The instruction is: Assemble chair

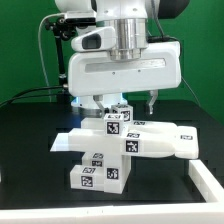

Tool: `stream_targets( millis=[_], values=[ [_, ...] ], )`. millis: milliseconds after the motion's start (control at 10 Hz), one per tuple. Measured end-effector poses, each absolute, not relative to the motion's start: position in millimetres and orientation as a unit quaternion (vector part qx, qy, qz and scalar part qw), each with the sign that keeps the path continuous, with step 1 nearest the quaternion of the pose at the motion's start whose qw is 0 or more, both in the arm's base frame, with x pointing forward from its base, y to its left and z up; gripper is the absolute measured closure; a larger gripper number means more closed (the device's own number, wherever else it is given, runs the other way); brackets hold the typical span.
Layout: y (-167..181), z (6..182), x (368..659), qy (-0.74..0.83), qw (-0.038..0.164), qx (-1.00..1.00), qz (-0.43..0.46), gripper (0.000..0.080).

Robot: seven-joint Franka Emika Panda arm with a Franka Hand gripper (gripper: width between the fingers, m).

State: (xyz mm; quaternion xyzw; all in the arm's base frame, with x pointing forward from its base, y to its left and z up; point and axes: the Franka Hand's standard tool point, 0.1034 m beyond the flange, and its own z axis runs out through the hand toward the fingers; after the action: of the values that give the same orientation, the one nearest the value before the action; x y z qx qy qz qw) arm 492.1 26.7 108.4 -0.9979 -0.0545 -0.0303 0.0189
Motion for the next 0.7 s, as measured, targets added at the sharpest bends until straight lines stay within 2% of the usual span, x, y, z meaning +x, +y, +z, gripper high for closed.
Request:
stream_targets(
  millis=[100, 300, 700],
  values=[
    [26.6, 108.3, 492.1, -0.051, 0.019, -0.998, -0.030, 0.0164],
    [26.6, 108.3, 492.1, 0.003, 0.021, -0.999, -0.029, 0.0515],
    [32.1, 108.3, 492.0, 0.199, 0.028, -0.979, -0.024, 0.0521]
  ],
)
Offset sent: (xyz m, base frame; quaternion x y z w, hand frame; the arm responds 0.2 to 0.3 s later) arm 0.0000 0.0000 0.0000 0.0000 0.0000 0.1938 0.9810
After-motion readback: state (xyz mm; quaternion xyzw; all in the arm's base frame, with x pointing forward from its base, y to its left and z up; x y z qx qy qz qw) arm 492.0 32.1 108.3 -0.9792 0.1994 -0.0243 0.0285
